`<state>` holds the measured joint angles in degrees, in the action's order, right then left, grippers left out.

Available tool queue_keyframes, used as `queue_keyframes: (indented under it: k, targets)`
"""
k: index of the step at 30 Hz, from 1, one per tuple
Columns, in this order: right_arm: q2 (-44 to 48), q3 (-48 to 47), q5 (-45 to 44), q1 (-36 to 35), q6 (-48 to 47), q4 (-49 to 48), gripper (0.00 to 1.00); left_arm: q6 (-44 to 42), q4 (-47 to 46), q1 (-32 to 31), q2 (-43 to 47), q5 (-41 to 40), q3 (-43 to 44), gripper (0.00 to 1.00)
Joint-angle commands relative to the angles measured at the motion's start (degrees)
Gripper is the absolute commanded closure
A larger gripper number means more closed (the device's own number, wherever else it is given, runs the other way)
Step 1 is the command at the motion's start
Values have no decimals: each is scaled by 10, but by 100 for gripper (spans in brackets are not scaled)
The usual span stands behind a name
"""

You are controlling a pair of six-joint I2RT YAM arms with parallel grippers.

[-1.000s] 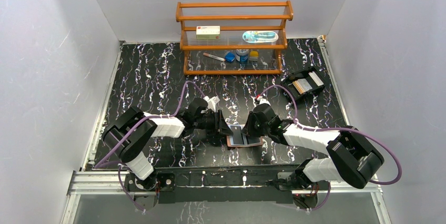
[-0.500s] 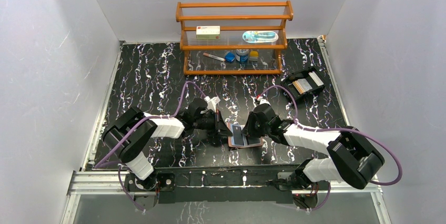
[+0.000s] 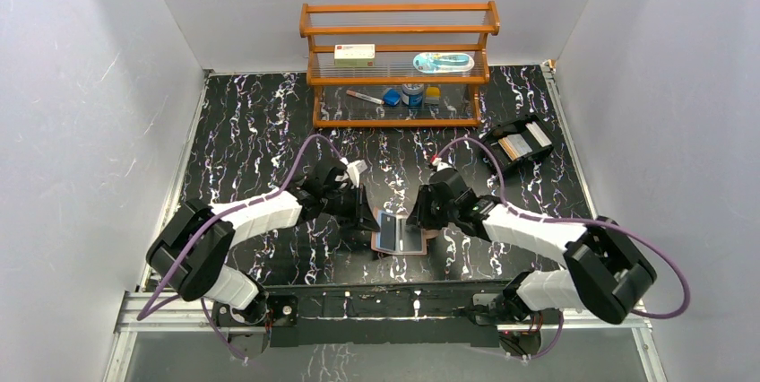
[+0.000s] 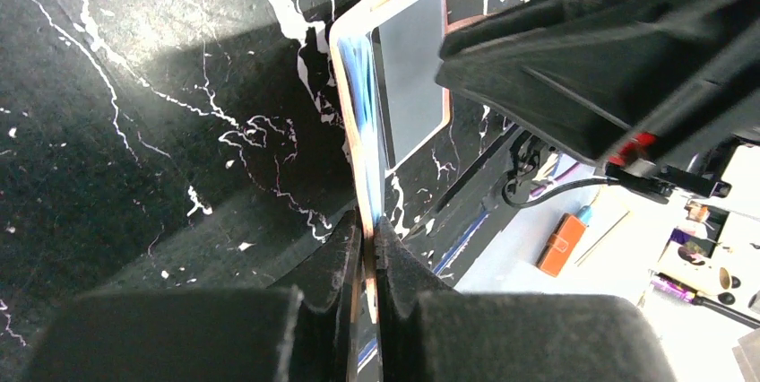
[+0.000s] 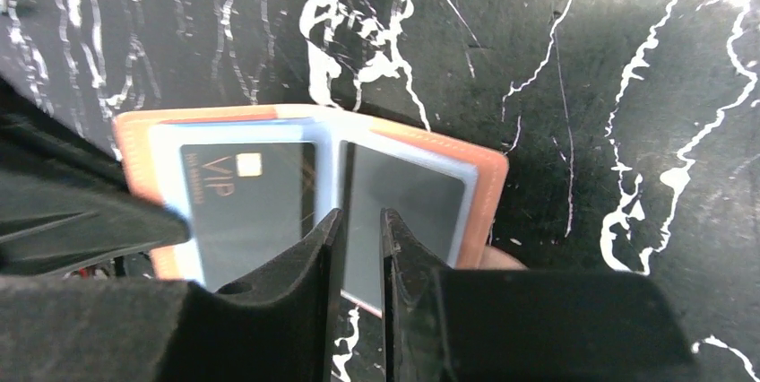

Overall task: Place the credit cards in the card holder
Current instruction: Turn over the card slot in the card holder.

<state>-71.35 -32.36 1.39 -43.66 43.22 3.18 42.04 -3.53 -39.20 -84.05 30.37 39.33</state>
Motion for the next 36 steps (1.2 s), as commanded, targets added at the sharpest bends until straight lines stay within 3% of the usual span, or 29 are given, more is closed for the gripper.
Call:
queue_keyframes:
  k: [1,12,22,28,36]
  targets:
    - [-49,15,23,-2,-1,-67,72,-33,64,3,27,19,24,100]
    - [-83,40,25,-2,-8,-117,73,36,-134,3,21,94,-40,100]
    - [-102,39,53,-2,8,-144,72,48,-192,0,18,107,-37,100]
    - [-88,26,72,-3,18,-140,71,-7,-67,0,10,57,14,100]
    - [2,-44,18,-2,-8,3,58,-97,181,0,12,-56,126,100]
